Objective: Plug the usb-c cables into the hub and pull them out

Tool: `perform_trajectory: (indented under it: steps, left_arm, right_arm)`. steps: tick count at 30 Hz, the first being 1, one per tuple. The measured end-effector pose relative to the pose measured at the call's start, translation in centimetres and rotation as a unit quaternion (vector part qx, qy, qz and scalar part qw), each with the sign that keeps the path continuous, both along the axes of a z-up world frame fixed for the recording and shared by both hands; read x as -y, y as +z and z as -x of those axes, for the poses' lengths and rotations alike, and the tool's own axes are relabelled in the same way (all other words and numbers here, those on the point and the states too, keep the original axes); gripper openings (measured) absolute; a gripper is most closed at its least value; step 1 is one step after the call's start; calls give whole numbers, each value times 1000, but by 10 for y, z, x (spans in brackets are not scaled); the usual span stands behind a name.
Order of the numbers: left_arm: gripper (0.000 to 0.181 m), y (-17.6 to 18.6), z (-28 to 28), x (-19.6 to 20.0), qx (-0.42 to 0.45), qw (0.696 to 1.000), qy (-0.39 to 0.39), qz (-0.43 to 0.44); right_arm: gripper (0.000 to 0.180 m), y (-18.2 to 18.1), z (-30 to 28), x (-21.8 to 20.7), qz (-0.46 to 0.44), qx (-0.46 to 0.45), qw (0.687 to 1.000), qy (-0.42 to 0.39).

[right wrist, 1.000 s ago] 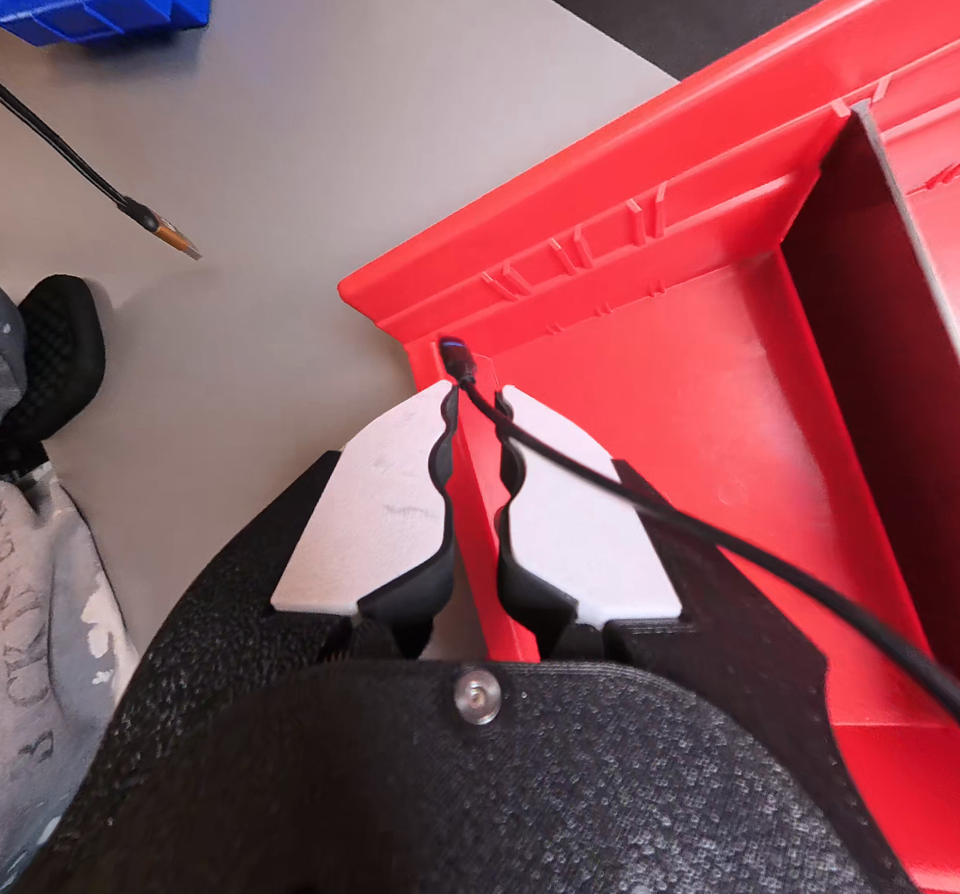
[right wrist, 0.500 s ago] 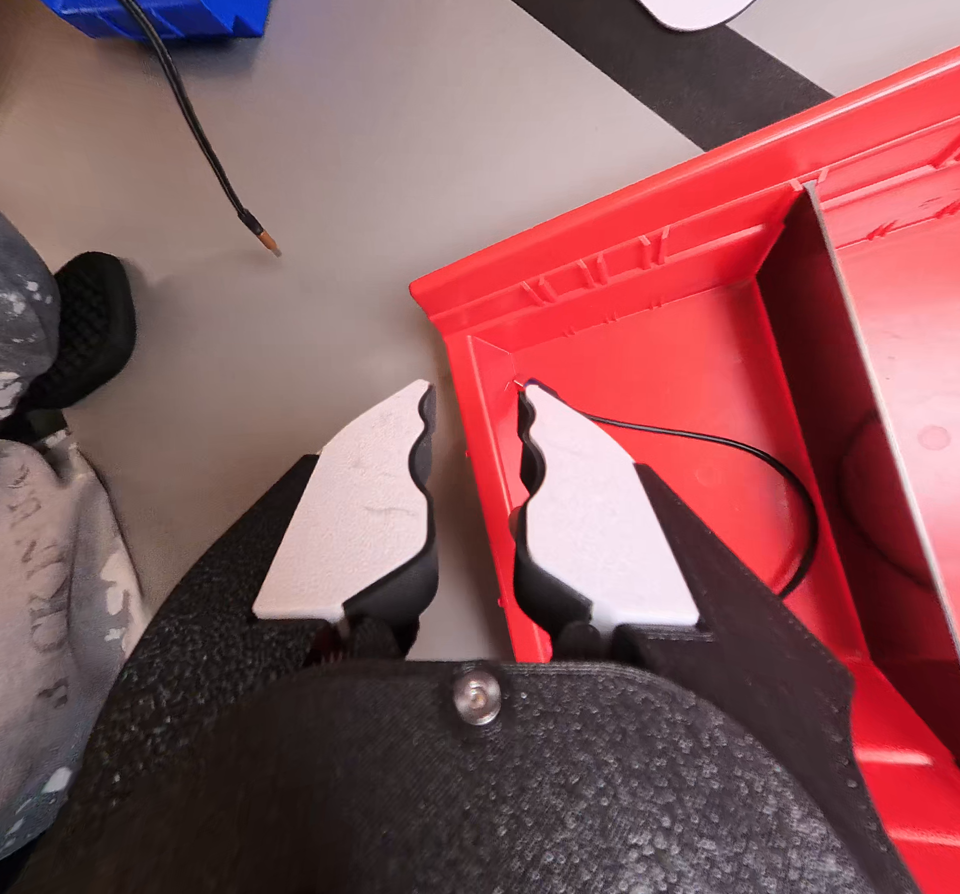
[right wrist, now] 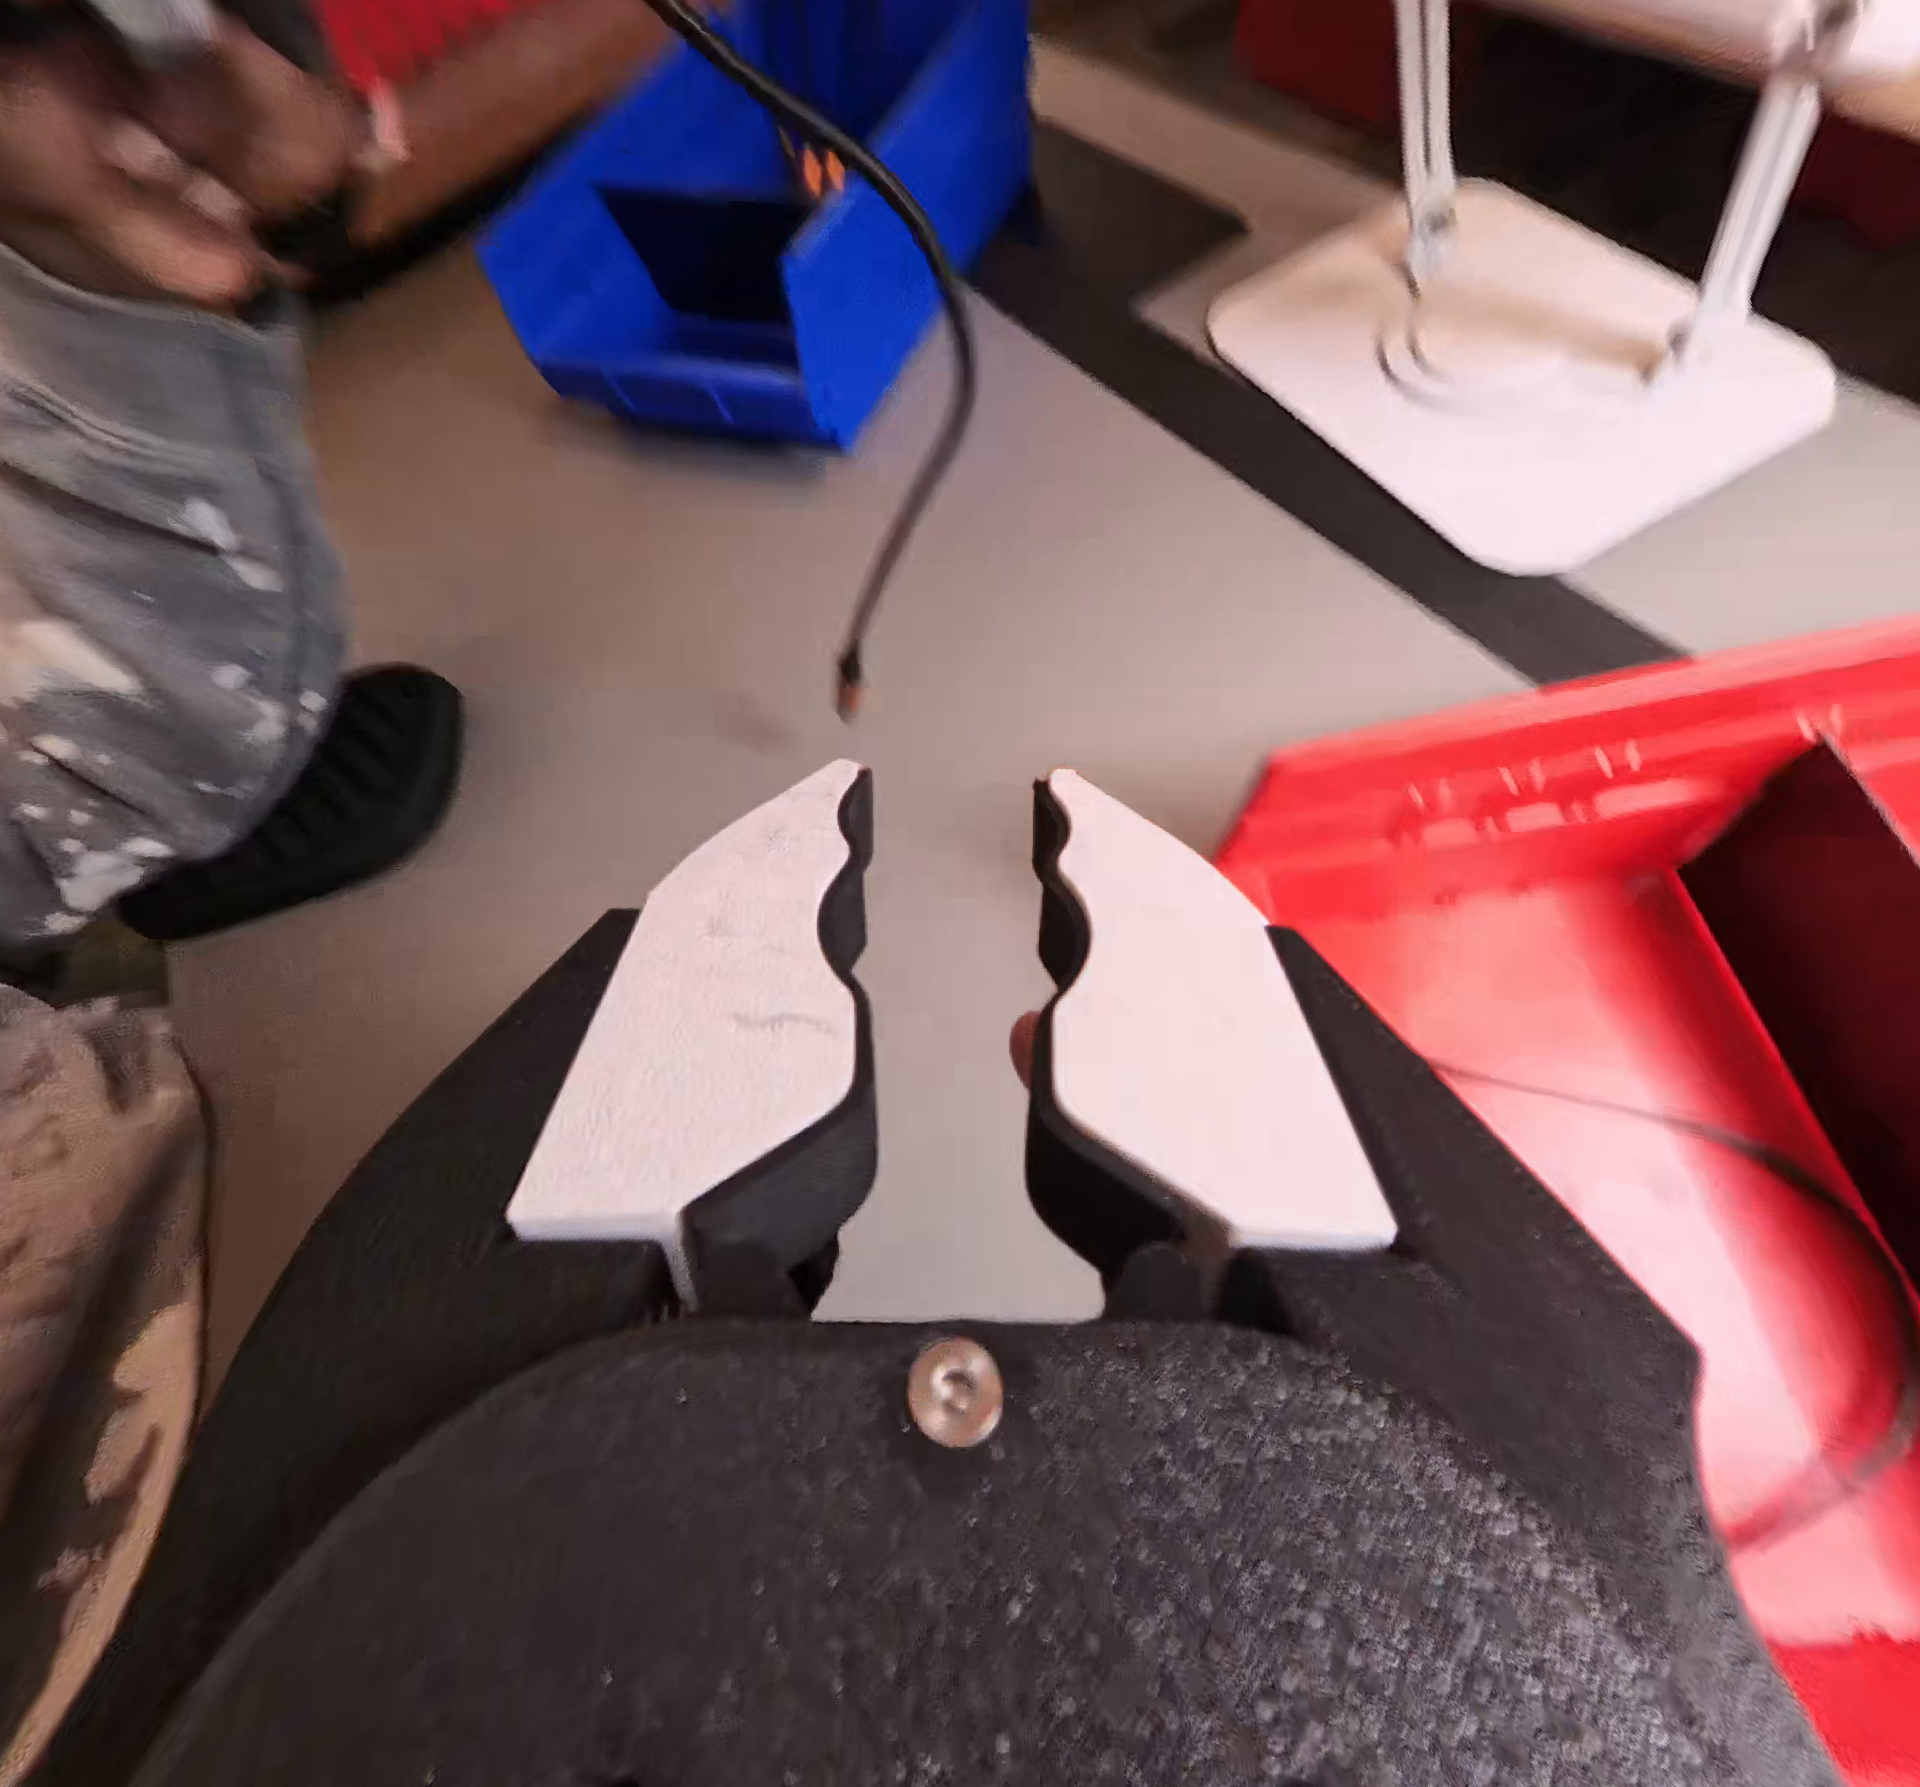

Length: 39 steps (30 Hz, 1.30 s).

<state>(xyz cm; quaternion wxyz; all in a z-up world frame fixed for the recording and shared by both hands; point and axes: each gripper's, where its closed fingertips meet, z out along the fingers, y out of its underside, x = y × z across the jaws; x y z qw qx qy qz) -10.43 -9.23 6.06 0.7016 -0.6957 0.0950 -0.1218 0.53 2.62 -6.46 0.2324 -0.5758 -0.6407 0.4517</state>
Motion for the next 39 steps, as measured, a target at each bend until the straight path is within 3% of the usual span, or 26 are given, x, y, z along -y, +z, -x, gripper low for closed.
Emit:
perform_trajectory:
  steps: [3,6,11,15,19,23,35,39]
  left_arm:
    - [9,6,-9,-1,26,999,-22,-24]
    - [10,9,-23,0,49,996,-65,-33]
    - [10,8,-45,2,61,988,-133,-40]
    - [10,4,-66,2,58,981,-183,-36]
    - [10,-8,-82,-2,26,980,-198,-11]
    - [10,-11,-90,2,25,975,-220,4]
    - [11,-15,-101,11,-86,976,-201,3]
    - [10,-14,-98,10,-78,977,-200,15]
  right_arm:
    - [29,52,15,34,-2,-120,993,21]
    - [30,98,27,50,-59,-217,974,16]
    - [33,136,34,83,-85,-306,947,53]
    - [26,124,34,99,-90,-308,942,96]
    - [8,111,25,109,-87,-299,939,144]
    - [7,110,16,115,-72,-296,936,175]
    - [6,99,14,134,-108,-292,926,213]
    - [7,99,16,132,-102,-303,922,219]
